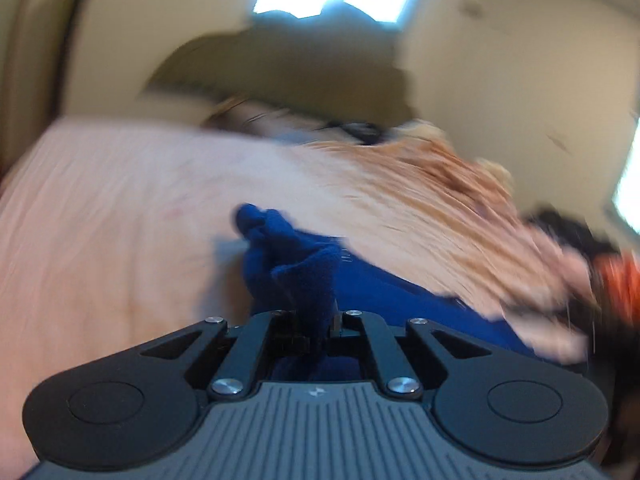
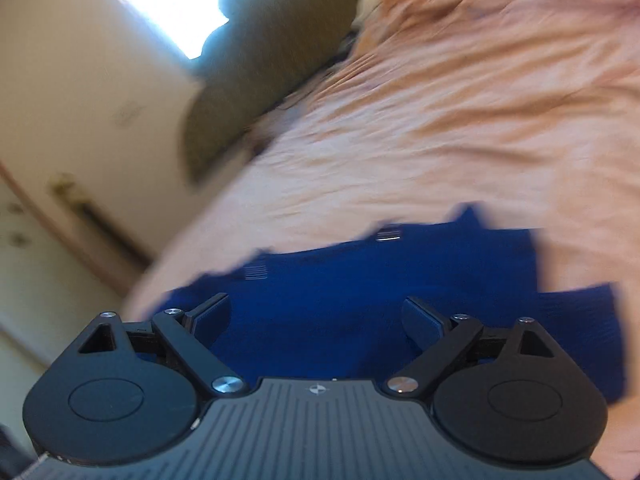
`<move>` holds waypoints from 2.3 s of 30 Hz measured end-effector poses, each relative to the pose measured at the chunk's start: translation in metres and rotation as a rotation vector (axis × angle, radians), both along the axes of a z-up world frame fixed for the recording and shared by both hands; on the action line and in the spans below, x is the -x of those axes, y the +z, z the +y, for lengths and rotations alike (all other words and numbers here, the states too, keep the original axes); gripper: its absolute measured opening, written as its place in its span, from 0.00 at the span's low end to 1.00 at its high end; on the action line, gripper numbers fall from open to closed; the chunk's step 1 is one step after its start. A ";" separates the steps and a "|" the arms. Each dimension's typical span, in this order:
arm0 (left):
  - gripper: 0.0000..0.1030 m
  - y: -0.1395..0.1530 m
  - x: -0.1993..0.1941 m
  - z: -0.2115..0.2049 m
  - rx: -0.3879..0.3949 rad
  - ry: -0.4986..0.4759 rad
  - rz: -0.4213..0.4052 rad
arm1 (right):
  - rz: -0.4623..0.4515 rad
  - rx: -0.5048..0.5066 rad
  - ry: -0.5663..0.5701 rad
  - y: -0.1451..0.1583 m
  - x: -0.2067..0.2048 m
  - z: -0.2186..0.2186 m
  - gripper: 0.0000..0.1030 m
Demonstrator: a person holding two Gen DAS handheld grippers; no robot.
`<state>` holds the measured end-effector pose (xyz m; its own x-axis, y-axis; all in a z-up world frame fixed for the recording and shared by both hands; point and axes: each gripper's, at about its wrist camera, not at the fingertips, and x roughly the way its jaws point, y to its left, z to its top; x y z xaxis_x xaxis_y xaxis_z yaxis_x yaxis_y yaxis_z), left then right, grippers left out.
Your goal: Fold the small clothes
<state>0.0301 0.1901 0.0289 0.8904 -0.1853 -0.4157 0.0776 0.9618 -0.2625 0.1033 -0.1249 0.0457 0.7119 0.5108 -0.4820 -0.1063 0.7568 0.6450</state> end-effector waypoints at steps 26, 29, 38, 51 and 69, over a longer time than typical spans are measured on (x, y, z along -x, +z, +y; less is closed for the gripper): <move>0.05 0.002 0.033 -0.139 -0.298 -0.458 -0.153 | 0.065 0.352 0.313 0.032 -0.119 0.059 0.18; 0.05 -0.006 0.036 -0.174 -0.297 -0.522 -0.135 | 0.093 0.361 0.257 0.022 -0.109 0.017 0.18; 0.05 -0.043 0.047 -0.214 -0.400 -0.596 -0.062 | 0.089 0.282 0.153 -0.022 -0.046 -0.076 0.18; 0.36 -0.033 0.075 -0.221 -0.453 -0.765 -0.151 | 0.088 0.198 -0.067 -0.018 -0.015 -0.139 0.63; 0.20 -0.058 0.080 -0.249 -0.704 -0.937 -0.274 | 0.117 0.272 -0.003 -0.033 -0.031 -0.117 0.10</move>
<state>-0.0502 -0.0591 -0.0293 0.6058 -0.6161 -0.5034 0.7940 0.4277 0.4320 0.1346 -0.2422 0.0130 0.6450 0.3492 -0.6797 -0.0405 0.9038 0.4260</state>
